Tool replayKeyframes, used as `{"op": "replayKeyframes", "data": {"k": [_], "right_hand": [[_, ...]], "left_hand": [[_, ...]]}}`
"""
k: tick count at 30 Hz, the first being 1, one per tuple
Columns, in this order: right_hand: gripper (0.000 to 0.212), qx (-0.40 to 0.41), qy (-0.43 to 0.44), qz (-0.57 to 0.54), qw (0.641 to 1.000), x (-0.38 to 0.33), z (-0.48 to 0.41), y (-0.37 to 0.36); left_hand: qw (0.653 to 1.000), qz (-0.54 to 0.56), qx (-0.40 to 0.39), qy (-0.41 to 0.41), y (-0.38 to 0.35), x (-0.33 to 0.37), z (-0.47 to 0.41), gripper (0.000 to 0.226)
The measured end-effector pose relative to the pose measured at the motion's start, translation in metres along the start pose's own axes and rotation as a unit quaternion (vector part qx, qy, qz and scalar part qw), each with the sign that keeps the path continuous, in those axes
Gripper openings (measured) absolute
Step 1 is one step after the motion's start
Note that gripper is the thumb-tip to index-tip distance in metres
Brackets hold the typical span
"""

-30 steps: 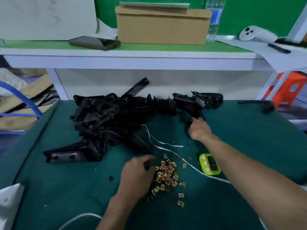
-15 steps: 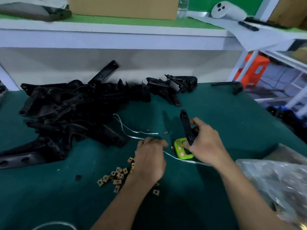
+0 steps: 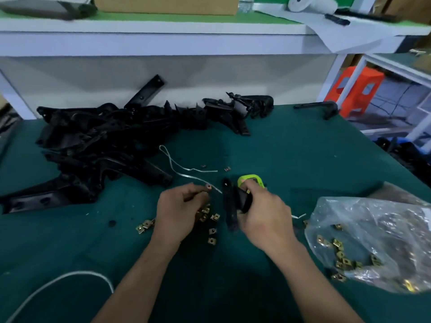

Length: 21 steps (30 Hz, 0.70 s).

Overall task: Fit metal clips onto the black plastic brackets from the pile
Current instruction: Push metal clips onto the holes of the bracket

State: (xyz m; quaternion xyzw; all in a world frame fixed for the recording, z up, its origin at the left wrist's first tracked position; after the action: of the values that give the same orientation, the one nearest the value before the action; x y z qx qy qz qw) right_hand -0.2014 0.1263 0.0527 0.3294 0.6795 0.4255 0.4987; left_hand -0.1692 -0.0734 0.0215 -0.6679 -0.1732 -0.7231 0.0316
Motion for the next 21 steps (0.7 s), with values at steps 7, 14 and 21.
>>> {"op": "replayKeyframes", "data": {"k": [7, 14, 21], "right_hand": [[0.027, -0.007, 0.019, 0.012, 1.000, -0.028, -0.001, -0.025], [0.032, 0.033, 0.033, 0.048, 0.998, -0.025, 0.001, -0.032], [0.032, 0.036, 0.038, 0.056, 0.997, -0.022, 0.004, -0.031]], "left_hand": [[0.997, -0.031, 0.064, 0.012, 0.040, -0.017, 0.035, 0.025], [0.990, -0.068, 0.089, -0.080, 0.041, -0.002, 0.049, 0.019], [0.989, -0.067, 0.068, -0.112, 0.028, 0.001, 0.056, 0.019]]}}
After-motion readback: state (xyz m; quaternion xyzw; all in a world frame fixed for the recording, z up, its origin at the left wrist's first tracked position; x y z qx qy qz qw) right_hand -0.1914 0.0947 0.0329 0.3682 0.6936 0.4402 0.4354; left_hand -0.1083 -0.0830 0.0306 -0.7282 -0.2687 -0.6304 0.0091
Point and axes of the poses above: each hand's wrist, its own z-axis away from the middle knuckle, its own y-axis out of the back of the hand, x = y × z, the point moved 9 cm from there along -z, towards the middle knuckle, and after that the axes turned 5 degrees about -x, right-handed, at the moved point
